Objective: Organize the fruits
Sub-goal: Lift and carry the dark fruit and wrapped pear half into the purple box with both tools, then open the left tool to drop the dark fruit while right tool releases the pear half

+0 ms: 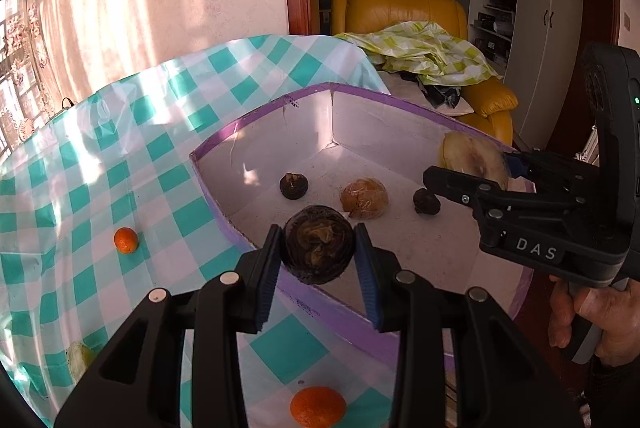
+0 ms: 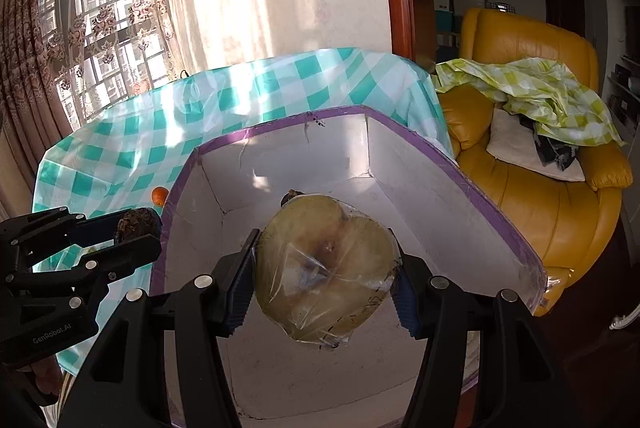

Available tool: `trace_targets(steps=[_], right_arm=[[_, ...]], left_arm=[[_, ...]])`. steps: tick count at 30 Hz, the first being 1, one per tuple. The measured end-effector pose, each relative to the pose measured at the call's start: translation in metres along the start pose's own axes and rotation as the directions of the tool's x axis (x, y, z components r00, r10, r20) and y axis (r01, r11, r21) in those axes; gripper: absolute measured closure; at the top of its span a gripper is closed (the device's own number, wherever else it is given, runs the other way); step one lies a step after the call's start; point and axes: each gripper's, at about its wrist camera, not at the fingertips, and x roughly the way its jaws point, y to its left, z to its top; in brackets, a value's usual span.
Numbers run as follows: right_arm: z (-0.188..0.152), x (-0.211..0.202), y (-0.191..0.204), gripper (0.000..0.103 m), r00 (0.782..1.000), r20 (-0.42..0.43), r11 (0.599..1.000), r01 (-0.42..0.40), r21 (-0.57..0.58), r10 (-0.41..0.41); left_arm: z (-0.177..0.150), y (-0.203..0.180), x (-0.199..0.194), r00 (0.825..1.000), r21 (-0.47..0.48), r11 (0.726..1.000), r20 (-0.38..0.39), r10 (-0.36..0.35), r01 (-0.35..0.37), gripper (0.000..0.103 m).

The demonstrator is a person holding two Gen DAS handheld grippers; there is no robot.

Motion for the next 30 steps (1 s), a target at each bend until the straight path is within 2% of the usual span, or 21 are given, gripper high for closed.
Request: trace_targets(steps=[6,9,13,18,22,26,30], right_arm=[[0.003,0.028,-0.004,0.045,0.996,-0.086,0.998,0.023,-0.065,-0.028],[0.001,0.04,-0.006,0.045,0.99,-0.13,0.995,0.042,-0.095,-0.054],[0.0,0.052,-0.007,0.045,0.981,-0.183,0.992,0.04,-0.122,-0.062],[0.003,0.063,-0.01,0.045,0.965,-0.254,0.991,0.026,-0.13,-0.058],[0.005,0.072,-0.015,0.045,0.946,-0.323,0.992,-0.003,-0.122,-0.037],[0.007,0.081,-0.017,0.045,0.926,-0.375,0.99,0.0,-0.141,-0.054],[0.006,0.086,-0.015,0.045,0.907,-0.416,0.988,-0.005,-0.157,-0.062]], left_arm=[[0.009,-0.018,0.035,0.992,0.047,0.997,-0.114,-0.051,0.057,0.067],[0.009,-0.025,0.056,0.978,0.051,0.995,-0.193,-0.076,0.087,0.067],[0.008,-0.027,0.077,0.961,0.04,0.996,-0.269,-0.067,0.081,0.067],[0.014,-0.028,0.09,0.947,0.086,0.995,-0.321,-0.022,0.052,0.067],[0.017,-0.027,0.102,0.932,0.17,0.985,-0.36,0.041,0.022,0.067],[0.013,-0.031,0.112,0.907,0.293,0.956,-0.403,0.123,0.0,0.067],[0.014,-0.031,0.125,0.883,0.364,0.931,-0.43,0.188,-0.021,0.067]])
